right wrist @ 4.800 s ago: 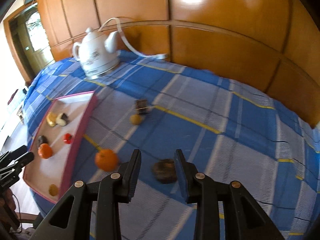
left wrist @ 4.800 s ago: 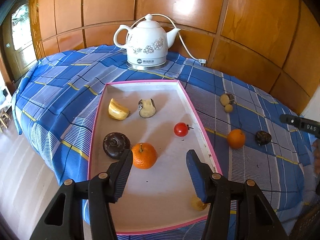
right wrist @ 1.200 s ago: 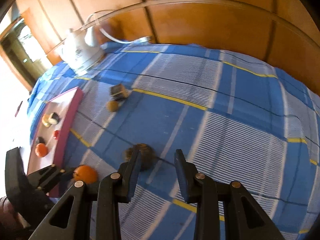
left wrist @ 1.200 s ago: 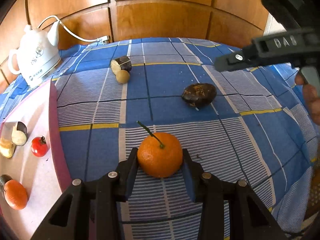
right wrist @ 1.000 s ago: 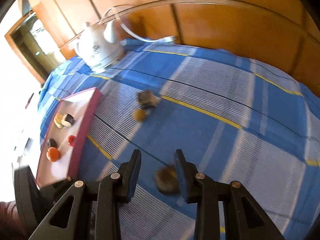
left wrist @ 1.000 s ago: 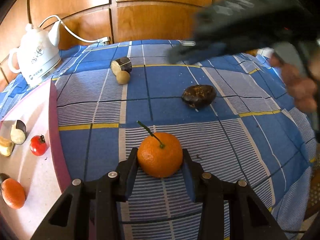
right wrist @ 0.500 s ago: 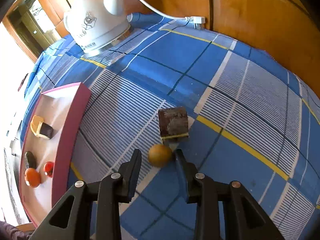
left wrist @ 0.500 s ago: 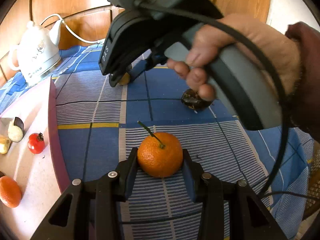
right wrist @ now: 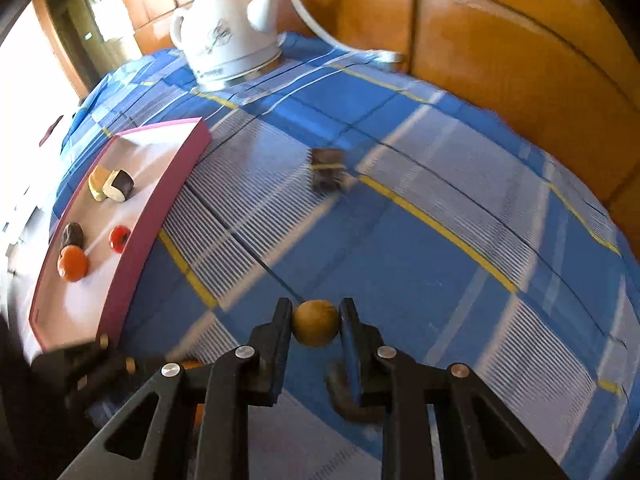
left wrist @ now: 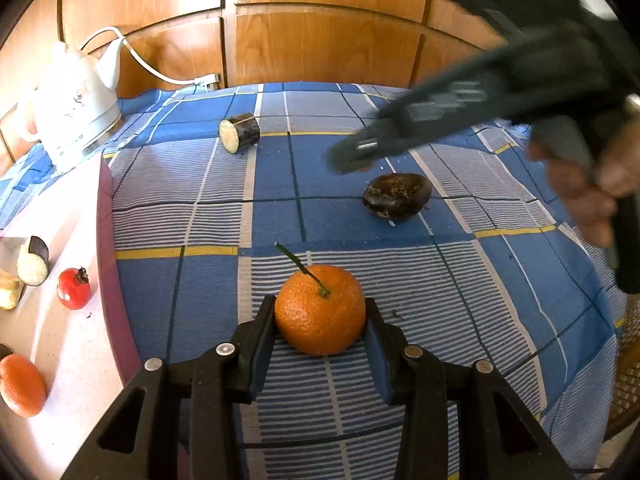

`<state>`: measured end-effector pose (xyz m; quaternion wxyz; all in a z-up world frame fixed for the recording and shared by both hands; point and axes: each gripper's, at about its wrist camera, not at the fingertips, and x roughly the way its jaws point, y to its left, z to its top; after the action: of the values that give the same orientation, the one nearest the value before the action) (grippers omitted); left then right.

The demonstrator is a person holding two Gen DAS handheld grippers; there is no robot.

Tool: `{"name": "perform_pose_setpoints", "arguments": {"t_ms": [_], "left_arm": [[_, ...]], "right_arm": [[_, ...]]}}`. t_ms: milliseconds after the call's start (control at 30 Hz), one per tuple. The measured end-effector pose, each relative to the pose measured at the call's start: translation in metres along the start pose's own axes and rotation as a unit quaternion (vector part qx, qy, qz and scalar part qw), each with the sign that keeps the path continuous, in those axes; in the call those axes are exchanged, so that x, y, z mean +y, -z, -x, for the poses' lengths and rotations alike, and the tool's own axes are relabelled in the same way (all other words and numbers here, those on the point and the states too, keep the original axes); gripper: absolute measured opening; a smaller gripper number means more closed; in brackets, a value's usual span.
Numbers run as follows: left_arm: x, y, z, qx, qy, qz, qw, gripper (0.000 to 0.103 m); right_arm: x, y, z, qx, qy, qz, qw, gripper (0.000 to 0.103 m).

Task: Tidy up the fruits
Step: 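Lift the orange with the left gripper while the right gripper grasps the small round yellow fruit, then lower the orange into the pink tray and open the left gripper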

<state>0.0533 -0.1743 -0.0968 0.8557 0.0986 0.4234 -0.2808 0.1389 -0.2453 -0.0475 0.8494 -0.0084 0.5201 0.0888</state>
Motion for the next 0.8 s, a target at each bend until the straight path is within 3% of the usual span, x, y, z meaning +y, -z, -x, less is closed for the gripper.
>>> {"name": "perform_pose_setpoints", "arguments": {"t_ms": [167, 400, 800], "left_arm": [[0.002, -0.005, 0.004, 0.012, 0.002, 0.013, 0.9998, 0.041], [0.002, -0.008, 0.031, -0.002, 0.000, 0.029, 0.9996, 0.041], [0.017, -0.010, 0.083, -0.035, -0.032, 0.065, 0.9967, 0.041]], "right_arm": [[-0.035, 0.033, 0.022, -0.008, 0.035, -0.050, 0.998, 0.024], [-0.063, 0.061, 0.005, 0.034, 0.080, -0.084, 0.993, 0.024], [-0.070, 0.066, -0.004, 0.041, 0.070, -0.084, 0.993, 0.024]]}}
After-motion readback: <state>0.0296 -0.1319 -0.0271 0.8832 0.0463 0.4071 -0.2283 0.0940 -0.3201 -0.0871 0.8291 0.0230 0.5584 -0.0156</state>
